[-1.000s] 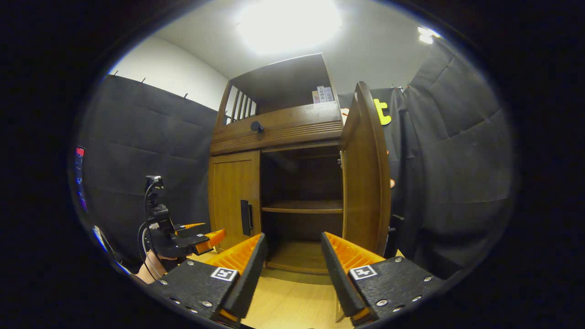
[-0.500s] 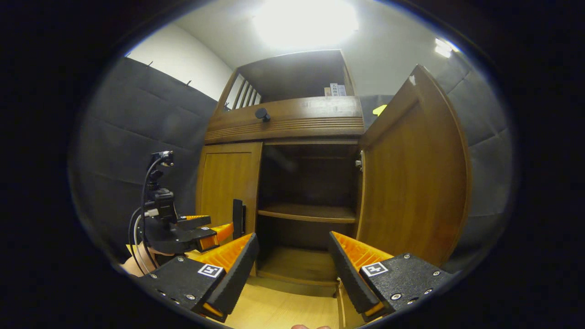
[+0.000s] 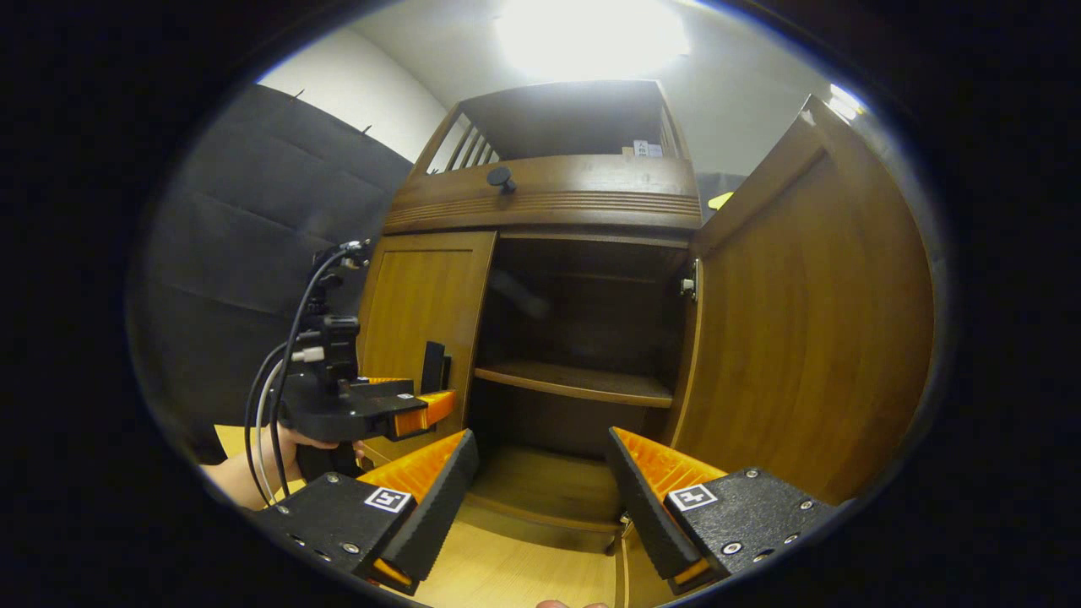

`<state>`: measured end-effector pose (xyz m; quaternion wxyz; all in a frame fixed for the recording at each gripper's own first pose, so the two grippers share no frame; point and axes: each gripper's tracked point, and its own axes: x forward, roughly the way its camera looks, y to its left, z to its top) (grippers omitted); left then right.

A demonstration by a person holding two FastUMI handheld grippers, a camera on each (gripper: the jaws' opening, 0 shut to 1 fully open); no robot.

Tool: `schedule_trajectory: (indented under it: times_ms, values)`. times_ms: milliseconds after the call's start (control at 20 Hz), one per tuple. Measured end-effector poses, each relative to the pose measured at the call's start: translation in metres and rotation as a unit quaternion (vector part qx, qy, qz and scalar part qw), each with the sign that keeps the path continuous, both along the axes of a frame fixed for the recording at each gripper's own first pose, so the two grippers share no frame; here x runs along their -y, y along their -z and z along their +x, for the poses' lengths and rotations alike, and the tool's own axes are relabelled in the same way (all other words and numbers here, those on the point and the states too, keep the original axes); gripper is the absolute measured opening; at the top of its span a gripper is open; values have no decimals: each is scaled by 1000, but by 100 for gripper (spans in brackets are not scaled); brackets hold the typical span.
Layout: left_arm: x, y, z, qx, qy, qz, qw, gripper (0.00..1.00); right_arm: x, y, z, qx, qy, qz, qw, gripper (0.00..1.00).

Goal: Open the right door of the double-door shoe cabinet with the right hand, and open the left door with the left hand.

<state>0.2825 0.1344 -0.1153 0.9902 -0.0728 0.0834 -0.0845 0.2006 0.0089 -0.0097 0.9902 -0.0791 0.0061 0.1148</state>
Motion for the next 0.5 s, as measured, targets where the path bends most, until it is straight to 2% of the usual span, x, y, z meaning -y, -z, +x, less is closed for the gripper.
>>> schedule_trajectory:
  times_ms: [100, 150, 250, 400, 500]
  values:
    - [2, 6, 14, -11, -5, 2, 1000, 67, 2, 4, 3, -3, -2, 4, 1000, 95]
    - [5, 9, 15, -16, 0, 3, 1000, 48, 3, 6, 5, -5, -4, 9, 1000, 95]
    - [4, 4, 13, -6, -6, 9, 1000, 53, 5, 9, 6, -10, -7, 23, 1000, 95]
    - [6, 1, 8, -6, -6, 28, 1000, 34, 11, 16, 10, -20, -4, 34, 999, 95]
    - [7, 3, 11, -7, -1, 27, 1000, 31, 14, 19, 11, -23, 2, 32, 999, 95]
